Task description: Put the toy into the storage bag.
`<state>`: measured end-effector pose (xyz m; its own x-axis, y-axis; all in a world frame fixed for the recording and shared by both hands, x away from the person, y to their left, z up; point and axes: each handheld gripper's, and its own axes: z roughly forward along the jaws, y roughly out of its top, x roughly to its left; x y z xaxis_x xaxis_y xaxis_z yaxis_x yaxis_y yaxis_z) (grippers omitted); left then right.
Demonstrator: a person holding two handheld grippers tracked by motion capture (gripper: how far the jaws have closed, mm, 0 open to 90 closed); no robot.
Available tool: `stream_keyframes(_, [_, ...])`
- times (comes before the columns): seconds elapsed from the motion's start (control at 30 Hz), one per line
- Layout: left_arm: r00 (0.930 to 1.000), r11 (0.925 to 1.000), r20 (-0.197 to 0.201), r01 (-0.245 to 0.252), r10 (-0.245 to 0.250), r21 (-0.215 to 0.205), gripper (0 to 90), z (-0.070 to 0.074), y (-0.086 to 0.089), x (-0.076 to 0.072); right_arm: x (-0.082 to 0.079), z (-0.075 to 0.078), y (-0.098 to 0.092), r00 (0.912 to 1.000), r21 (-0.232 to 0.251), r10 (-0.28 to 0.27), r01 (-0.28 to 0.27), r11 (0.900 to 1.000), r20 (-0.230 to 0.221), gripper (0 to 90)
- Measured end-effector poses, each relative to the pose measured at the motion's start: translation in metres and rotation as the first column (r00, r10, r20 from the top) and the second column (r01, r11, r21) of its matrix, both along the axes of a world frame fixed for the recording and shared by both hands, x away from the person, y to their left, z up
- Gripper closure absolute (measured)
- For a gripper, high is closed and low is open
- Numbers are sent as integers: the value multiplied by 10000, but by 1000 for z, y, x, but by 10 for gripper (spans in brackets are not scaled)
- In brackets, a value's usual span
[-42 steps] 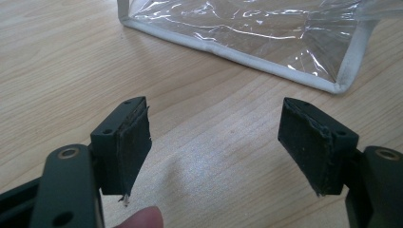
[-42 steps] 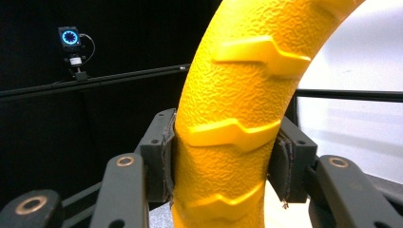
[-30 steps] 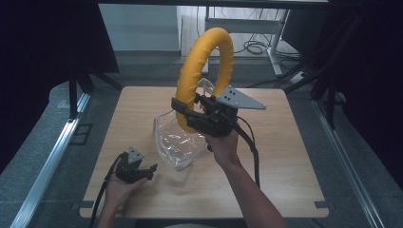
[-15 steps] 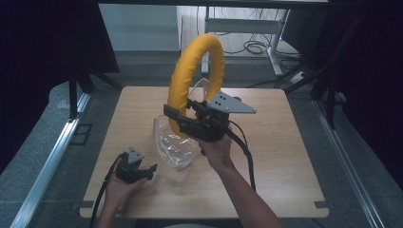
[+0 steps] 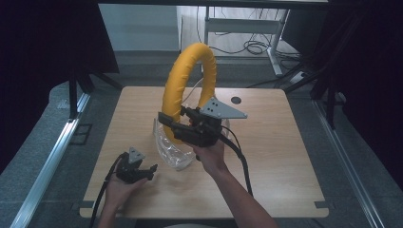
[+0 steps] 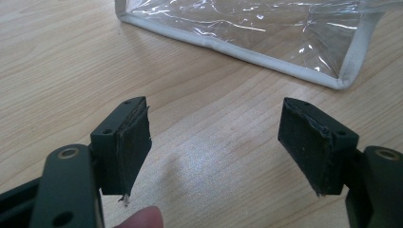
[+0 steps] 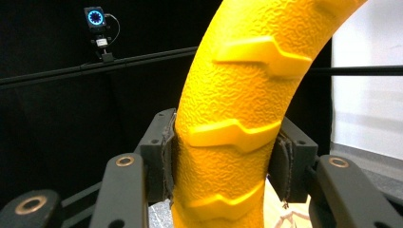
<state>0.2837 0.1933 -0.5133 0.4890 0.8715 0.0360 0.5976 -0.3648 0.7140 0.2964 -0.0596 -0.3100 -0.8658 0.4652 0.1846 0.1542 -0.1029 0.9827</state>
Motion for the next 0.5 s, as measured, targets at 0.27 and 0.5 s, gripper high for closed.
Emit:
stream_keyframes(0.27, [10000, 10000, -55, 46, -45, 79, 264, 0, 0, 0, 2, -10, 2, 9998, -2, 35, -35, 10000, -218, 494])
stream_keyframes(0.5, [10000, 10000, -32, 7, -7, 22, 264, -1, 0, 0, 1, -19, 6, 9993, -30, 86, -87, 10000, -358, 494])
